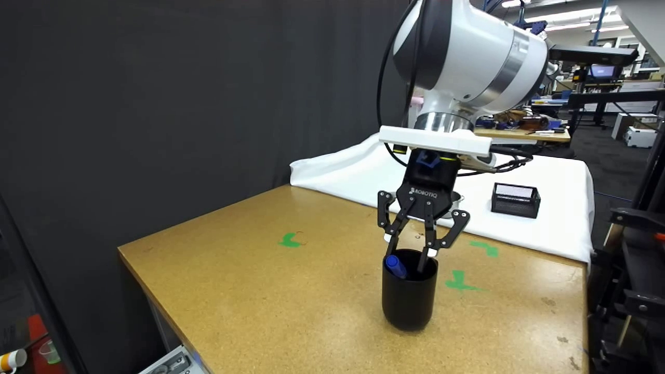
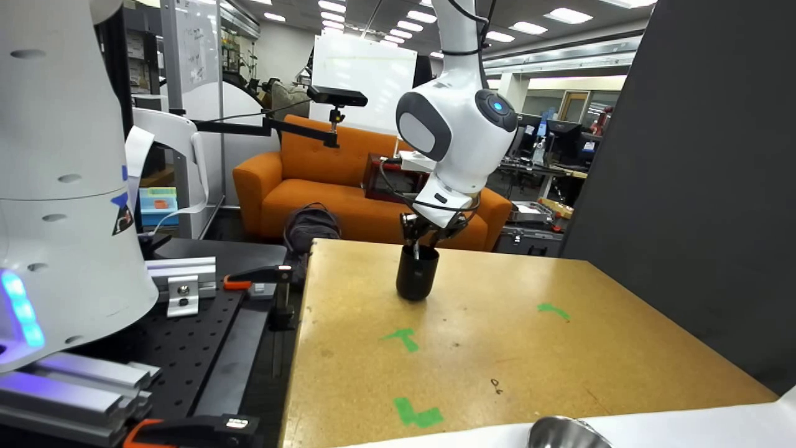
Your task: Put the marker on the table
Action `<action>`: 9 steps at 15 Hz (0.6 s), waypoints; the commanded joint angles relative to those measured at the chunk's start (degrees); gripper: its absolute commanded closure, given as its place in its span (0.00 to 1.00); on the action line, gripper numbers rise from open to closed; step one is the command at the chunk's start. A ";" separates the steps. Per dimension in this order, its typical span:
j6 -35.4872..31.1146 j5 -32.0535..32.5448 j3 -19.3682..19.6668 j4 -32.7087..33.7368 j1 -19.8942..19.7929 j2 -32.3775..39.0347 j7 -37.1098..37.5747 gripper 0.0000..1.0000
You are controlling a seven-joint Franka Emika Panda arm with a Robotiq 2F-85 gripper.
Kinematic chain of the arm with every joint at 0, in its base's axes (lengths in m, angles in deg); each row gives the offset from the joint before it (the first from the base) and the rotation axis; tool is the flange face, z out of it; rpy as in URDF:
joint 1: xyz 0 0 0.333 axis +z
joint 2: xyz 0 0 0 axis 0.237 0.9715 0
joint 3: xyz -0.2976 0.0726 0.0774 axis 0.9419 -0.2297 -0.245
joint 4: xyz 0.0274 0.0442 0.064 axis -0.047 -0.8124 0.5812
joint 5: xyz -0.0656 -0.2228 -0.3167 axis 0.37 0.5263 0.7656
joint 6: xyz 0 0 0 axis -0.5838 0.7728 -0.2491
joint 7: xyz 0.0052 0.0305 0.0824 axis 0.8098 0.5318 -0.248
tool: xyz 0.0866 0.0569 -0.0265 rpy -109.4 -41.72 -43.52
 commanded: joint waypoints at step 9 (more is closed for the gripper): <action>-1.19 -1.63 -0.12 1.72 0.16 2.11 -1.75 0.65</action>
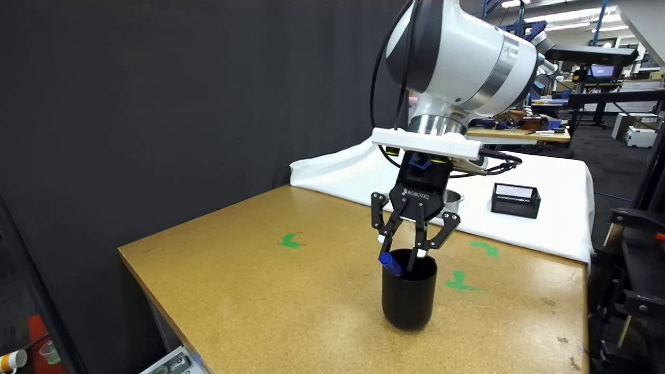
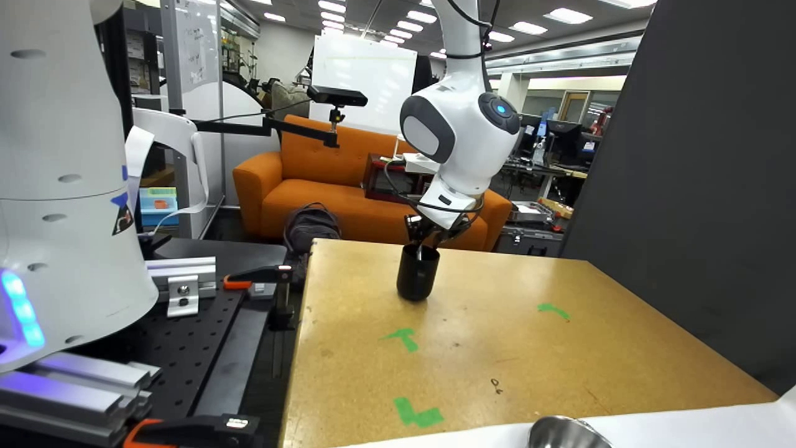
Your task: Put the marker on the table
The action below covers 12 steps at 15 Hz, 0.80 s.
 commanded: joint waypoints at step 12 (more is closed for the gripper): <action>-0.32 -3.12 0.09 -2.12 -0.42 1.56 -3.77 0.96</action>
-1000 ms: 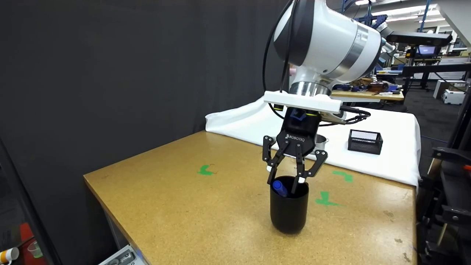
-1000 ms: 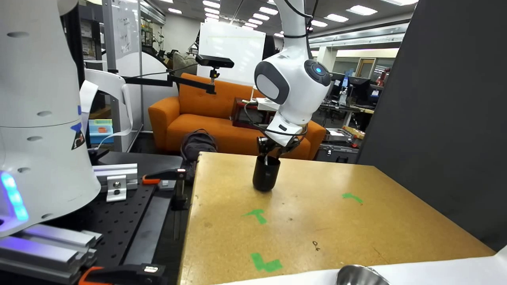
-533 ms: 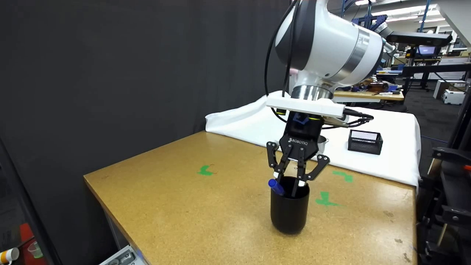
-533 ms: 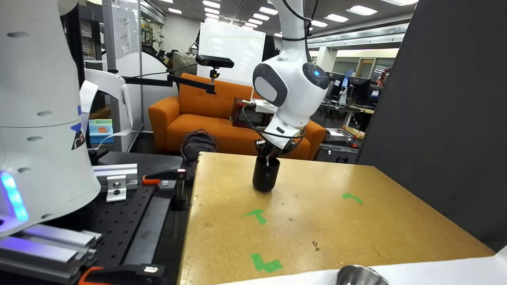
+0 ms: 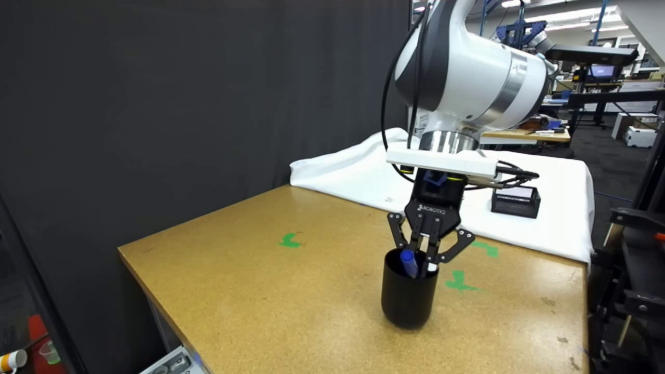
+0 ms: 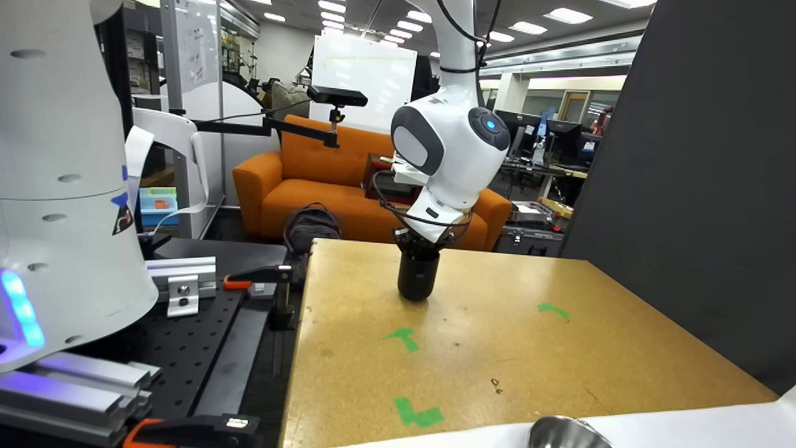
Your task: Put the marker on the table
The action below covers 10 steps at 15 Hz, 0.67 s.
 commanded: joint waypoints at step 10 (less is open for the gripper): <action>0.19 0.28 -0.20 -1.46 0.92 -6.99 0.86 0.96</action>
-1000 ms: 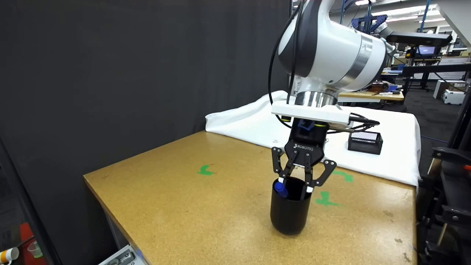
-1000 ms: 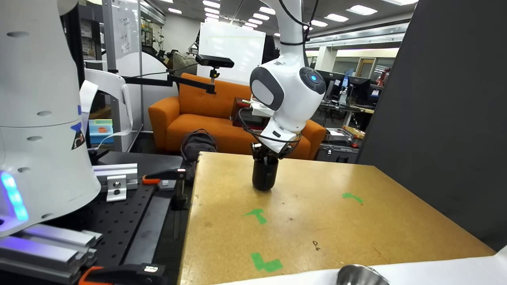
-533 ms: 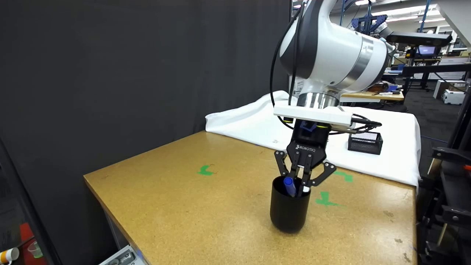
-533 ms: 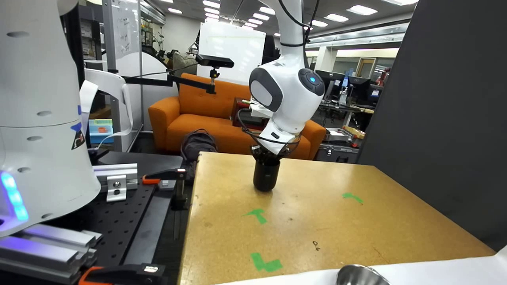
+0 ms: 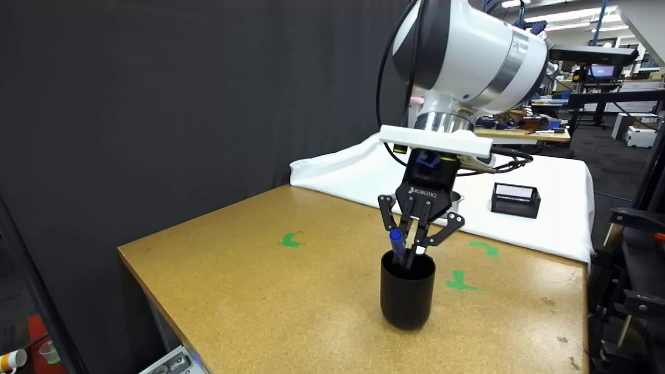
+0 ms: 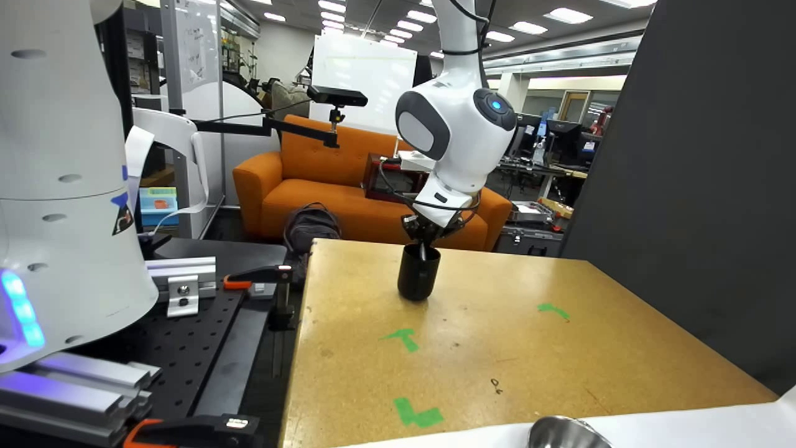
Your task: Put the marker on the table
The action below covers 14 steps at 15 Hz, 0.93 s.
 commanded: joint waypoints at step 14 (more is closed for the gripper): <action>-13.94 4.93 3.66 -2.85 -2.06 -12.71 6.09 0.96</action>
